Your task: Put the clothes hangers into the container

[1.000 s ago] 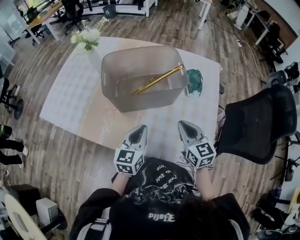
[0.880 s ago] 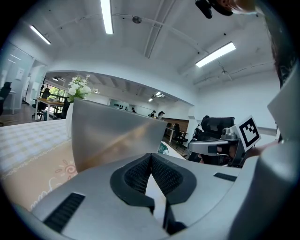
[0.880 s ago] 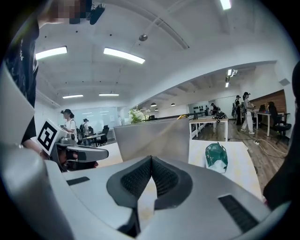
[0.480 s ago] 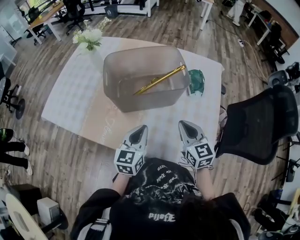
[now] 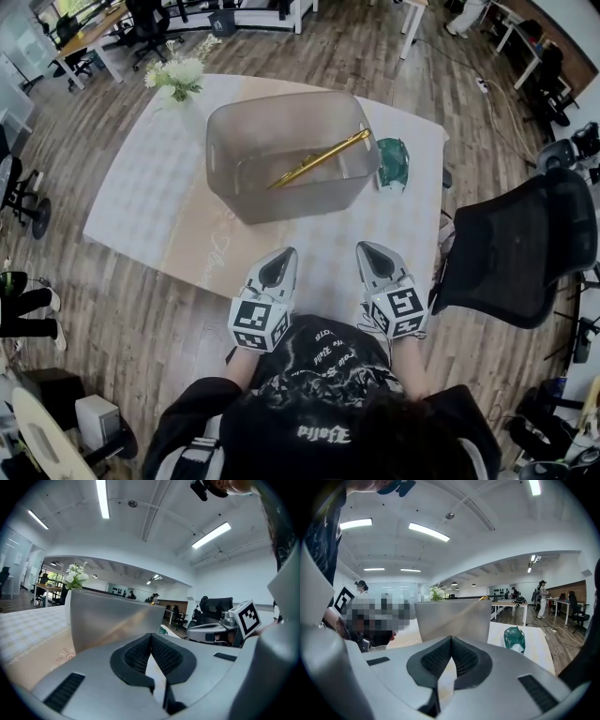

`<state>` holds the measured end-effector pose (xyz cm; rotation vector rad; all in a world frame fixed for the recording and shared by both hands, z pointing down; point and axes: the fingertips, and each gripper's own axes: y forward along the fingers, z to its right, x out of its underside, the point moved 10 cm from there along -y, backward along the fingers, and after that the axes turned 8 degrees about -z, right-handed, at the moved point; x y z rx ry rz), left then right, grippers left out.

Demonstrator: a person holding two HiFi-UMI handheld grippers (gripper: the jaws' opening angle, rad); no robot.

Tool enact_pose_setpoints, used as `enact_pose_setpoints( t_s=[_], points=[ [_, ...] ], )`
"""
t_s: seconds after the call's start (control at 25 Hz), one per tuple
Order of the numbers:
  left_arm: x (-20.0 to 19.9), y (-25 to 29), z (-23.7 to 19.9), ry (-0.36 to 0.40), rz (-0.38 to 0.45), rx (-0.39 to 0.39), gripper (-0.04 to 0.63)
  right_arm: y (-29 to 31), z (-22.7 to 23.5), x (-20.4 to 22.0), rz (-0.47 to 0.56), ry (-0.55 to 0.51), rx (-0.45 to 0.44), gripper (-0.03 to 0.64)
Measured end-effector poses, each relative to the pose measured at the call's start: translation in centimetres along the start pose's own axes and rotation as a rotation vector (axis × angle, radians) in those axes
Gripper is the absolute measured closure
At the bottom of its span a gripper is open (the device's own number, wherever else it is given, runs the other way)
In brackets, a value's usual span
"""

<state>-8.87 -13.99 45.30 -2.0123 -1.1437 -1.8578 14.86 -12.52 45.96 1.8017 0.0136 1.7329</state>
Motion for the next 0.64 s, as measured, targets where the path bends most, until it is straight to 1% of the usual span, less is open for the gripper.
enact_pose_setpoints(
  t_s=[0.64],
  points=[
    [0.83,-0.78,0.31,-0.006,0.013,-0.02,0.575,-0.21,-0.65,0.93,-0.016,-0.033,-0.016,0.609]
  ],
)
